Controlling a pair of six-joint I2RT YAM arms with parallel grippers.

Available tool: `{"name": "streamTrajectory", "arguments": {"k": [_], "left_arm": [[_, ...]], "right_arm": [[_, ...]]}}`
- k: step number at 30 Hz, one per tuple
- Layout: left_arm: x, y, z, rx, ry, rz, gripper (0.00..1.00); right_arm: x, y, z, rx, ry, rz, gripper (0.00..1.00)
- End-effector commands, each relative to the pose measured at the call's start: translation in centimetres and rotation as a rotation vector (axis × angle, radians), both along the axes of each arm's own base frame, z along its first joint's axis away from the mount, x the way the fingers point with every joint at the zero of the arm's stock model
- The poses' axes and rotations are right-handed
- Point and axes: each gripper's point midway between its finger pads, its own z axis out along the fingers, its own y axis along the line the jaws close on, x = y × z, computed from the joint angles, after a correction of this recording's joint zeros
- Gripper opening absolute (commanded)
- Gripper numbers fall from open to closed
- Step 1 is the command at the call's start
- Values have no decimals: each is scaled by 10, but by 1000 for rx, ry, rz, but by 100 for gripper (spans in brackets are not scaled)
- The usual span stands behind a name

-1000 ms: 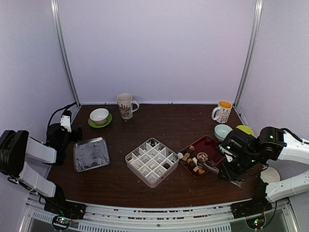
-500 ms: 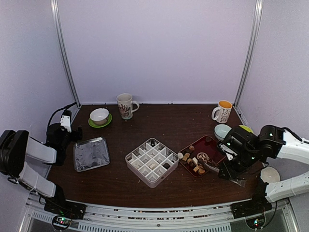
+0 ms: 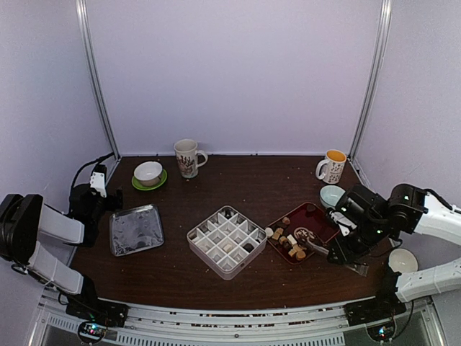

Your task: Pack the chocolate

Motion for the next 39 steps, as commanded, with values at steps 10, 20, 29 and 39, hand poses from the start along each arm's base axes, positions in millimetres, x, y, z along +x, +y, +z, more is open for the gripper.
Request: {"name": "streamTrajectory", "arguments": {"k": [10, 20, 29, 39], "left_arm": [[6, 3, 16, -7, -56, 8, 98], [6, 3, 16, -8, -55, 8, 98], [6, 3, 16, -8, -56, 8, 98], [6, 3, 16, -9, -56, 9, 98]], "right_arm": [[11, 10, 11, -4, -29, 48, 36], [33, 16, 11, -95, -66, 62, 35], [39, 23, 1, -111, -57, 71, 35], [36, 33, 0, -68, -35, 95, 35]]}}
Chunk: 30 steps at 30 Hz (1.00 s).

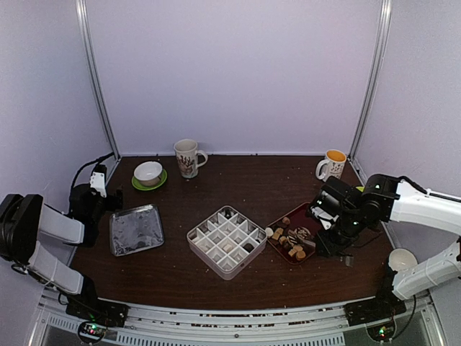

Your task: Pack the chocolate

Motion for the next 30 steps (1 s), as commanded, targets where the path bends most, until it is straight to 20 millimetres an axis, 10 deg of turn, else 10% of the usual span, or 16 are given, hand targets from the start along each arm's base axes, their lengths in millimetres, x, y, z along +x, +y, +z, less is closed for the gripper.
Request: {"name": "streamTrajectory", "arguments": {"k": [1, 30], "left_arm": [[6, 3, 16, -9, -55, 9, 98], [6, 3, 16, -8, -56, 9, 98]], "right_arm": [[4, 9, 7, 41, -16, 16, 35], [6, -8, -21, -86, 7, -15, 30]]}}
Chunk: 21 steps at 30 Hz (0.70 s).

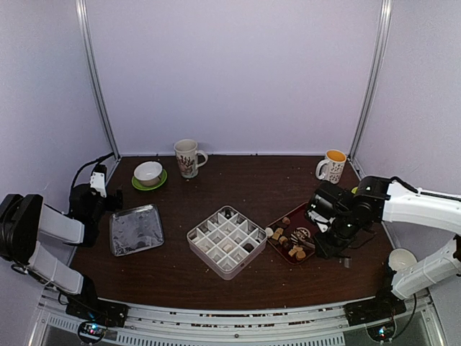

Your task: Pack the chocolate

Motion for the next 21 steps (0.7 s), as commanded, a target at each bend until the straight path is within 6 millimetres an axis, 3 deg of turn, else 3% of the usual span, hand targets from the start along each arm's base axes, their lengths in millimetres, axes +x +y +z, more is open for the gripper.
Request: {"name": "streamTrajectory", "arguments": {"k": [1, 4, 8, 17, 21], "left_arm": [[6, 3, 16, -8, -55, 9, 98], [6, 3, 16, -9, -55, 8, 98], [6, 3, 16, -8, -55, 9, 98], [6, 3, 16, -8, -55, 9, 98], [6, 3, 16, -8, -56, 8, 98]], "right_arm": [[4, -5, -6, -24, -12, -18, 31], [6, -6, -4, -27, -21, -24, 33], [8, -3, 4, -16, -35, -19, 28], [22, 2, 45, 62, -159, -7, 22], [19, 16, 62, 166, -178, 28, 21]]}}
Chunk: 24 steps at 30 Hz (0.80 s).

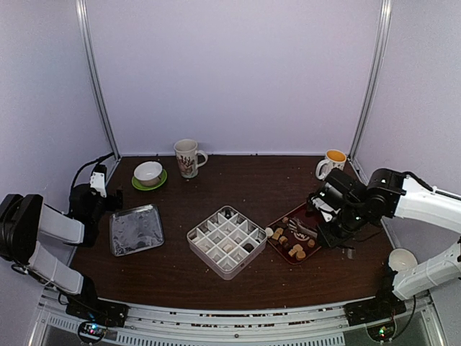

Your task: Pack the chocolate

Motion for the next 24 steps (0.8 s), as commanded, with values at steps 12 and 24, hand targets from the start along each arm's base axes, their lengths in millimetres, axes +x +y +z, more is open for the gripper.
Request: {"name": "streamTrajectory", "arguments": {"k": [12, 24], "left_arm": [[6, 3, 16, -8, -55, 9, 98], [6, 3, 16, -9, -55, 9, 98]], "right_arm": [[-15, 81, 78, 477, -108, 201, 19], [-27, 126, 72, 537, -72, 291, 18]]}}
